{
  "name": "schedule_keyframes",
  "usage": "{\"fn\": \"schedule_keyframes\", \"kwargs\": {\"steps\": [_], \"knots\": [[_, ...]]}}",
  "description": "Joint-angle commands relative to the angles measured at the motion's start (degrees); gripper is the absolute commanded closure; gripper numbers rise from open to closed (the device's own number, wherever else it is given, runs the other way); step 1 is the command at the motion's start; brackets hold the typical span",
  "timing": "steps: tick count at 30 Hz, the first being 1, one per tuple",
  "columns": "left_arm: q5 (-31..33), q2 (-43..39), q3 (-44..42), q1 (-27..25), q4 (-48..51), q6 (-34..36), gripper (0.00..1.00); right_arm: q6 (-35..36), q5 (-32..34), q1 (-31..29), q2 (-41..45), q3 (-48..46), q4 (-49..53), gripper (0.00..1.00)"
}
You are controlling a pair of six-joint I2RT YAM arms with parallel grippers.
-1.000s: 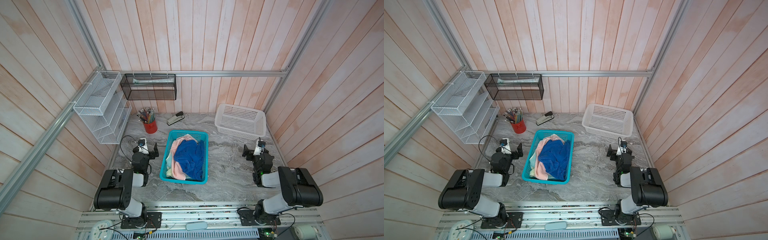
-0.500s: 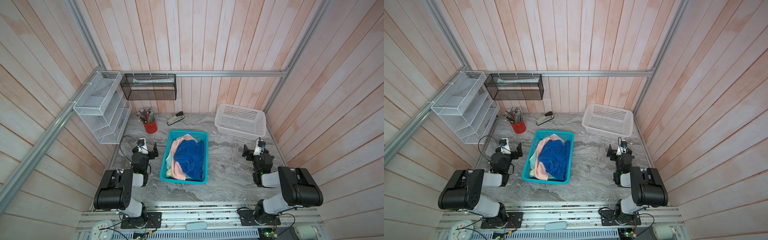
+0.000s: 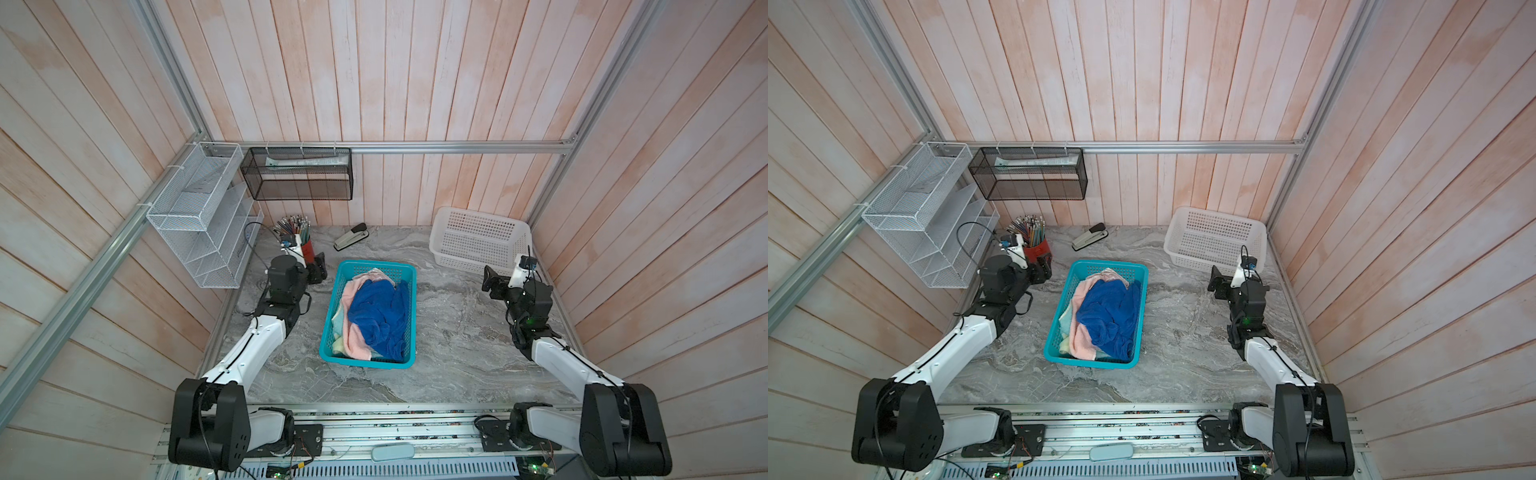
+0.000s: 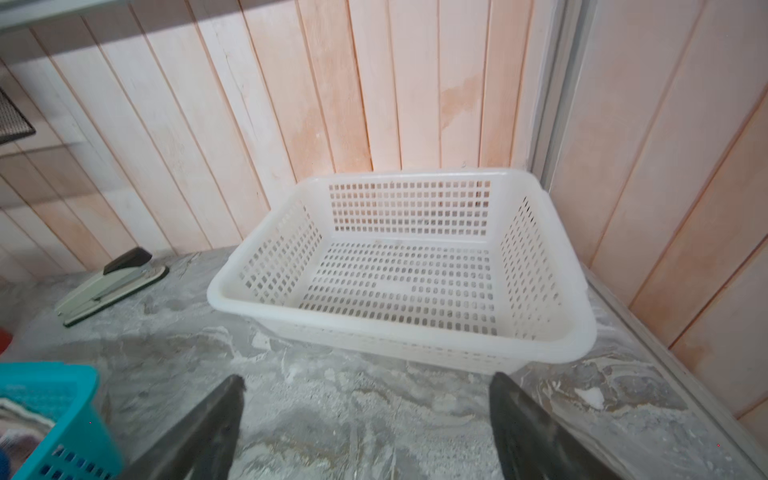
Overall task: Fold and stack the towels
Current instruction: 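Grasp the blue towel in the teal basket with left gripper while right arm approaches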
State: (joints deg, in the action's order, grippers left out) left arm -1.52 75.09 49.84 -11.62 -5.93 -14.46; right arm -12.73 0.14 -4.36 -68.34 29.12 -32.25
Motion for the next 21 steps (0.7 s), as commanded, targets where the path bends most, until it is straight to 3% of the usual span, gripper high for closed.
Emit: {"fn": "schedule_keyframes", "kwargs": {"steps": [1, 7, 11, 15, 21], "knots": [[-4.8, 4.8, 3.6, -7.9, 18.7, -3.6, 0.27, -6.3, 2.0, -4.8, -0.1, 1.0, 13.9, 0.12], [-7.4, 17.5, 12.5, -19.8, 24.7, -7.3, 0.34, -11.6, 2.7, -13.4, -2.2, 2.8, 17.7, 0.16], [-8.4, 28.4, 20.1, -20.7, 36.5, -7.8, 0.34, -13.9, 1.8, -17.8, -3.9, 3.6, 18.9, 0.17], [-3.9, 28.7, 18.3, -15.9, 48.0, -3.9, 0.35, -15.5, 2.9, -22.4, -4.3, 4.6, 19.4, 0.19], [-0.6, 22.1, 9.1, 4.2, 51.5, 0.9, 0.35, -17.9, 3.2, -28.1, -9.7, 6.5, 15.4, 0.20]]}}
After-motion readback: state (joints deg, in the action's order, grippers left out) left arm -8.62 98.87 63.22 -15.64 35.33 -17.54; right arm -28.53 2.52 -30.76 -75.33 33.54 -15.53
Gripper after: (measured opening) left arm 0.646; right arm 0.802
